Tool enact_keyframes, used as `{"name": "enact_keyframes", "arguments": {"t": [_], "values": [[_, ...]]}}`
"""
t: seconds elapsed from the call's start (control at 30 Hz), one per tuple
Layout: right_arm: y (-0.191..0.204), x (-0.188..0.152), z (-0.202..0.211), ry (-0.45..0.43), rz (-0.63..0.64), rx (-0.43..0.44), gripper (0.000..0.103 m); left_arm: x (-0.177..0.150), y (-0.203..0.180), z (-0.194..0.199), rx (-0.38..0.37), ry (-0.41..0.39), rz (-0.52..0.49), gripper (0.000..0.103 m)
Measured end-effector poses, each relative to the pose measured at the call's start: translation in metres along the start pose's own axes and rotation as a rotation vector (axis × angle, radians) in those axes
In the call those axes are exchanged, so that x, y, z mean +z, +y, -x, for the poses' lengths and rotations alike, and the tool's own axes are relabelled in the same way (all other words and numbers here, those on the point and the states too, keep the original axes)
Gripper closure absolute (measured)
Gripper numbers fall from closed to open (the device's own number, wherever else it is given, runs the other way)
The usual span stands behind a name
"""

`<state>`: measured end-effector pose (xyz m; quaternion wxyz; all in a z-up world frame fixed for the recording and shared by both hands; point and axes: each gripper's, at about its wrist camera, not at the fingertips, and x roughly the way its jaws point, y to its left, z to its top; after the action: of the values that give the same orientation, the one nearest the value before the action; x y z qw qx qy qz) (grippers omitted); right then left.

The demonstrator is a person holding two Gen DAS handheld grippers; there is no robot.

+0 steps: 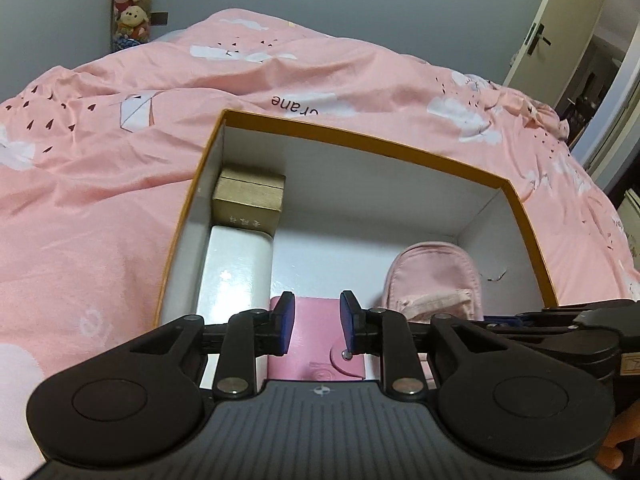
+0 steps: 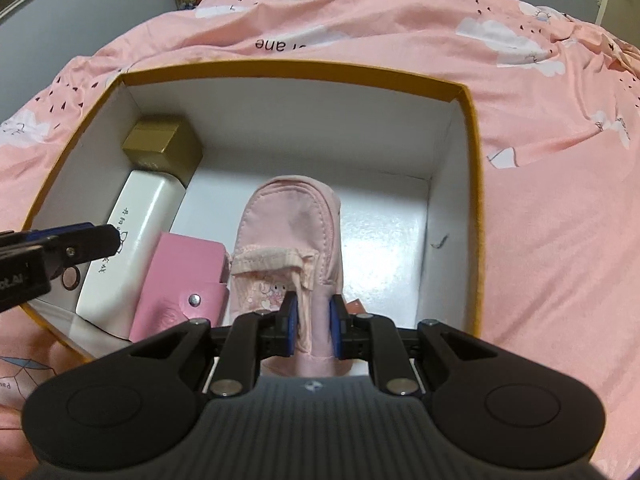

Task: Organize objects
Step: 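Lower the pink wallet into the box and open the left tool, then lower the pink pouch into the box and open the right tool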

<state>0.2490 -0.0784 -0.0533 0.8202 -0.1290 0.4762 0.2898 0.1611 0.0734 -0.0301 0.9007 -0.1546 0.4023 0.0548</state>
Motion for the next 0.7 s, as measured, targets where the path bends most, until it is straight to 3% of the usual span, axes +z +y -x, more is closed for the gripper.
{"name": "enact_keyframes", "arguments": {"t": [0.37,0.53,0.7], "values": [[0.015,0.002,-0.008,0.026,0.007,0.046,0.086,-0.004,0.005,-0.005,-0.007,0.005,0.007,0.076],[0.009,0.002,0.002,-0.013,-0.013,0.042,0.086,-0.004,0.009,-0.002,-0.012,-0.017,0.006,0.076],[0.002,0.008,0.022,-0.043,-0.096,0.134,0.086,0.008,0.019,0.009,-0.072,-0.032,0.022,0.076]]}}
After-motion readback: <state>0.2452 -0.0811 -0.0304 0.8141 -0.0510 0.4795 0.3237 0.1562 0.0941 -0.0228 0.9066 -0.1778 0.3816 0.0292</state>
